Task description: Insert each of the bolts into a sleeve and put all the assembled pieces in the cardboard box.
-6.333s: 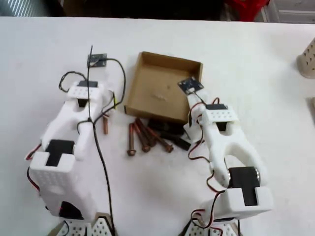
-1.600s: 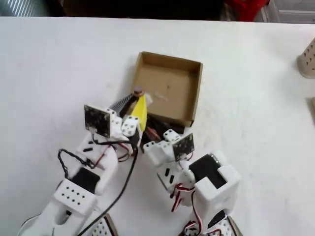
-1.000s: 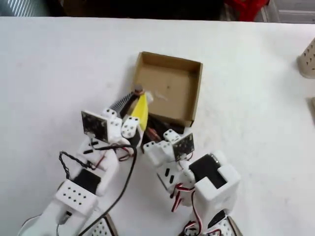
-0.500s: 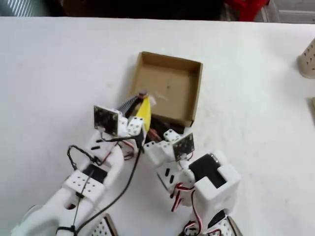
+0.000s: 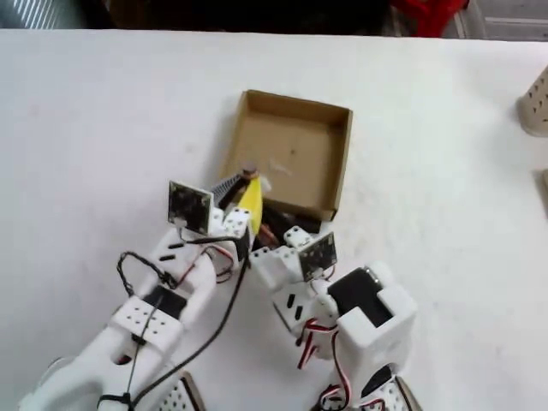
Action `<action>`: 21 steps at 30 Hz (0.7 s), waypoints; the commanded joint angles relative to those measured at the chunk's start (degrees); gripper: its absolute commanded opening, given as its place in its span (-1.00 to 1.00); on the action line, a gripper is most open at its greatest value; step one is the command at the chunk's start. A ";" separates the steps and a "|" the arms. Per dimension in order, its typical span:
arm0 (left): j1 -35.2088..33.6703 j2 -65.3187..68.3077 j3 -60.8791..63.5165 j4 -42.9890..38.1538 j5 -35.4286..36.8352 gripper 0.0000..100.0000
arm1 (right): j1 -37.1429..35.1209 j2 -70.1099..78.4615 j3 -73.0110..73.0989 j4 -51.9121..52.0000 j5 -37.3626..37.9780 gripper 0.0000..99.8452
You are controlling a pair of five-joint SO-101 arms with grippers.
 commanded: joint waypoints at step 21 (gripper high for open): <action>-0.31 -24.40 5.10 22.68 0.18 -0.70 | -0.04 -0.84 -1.05 -0.31 0.53 -0.97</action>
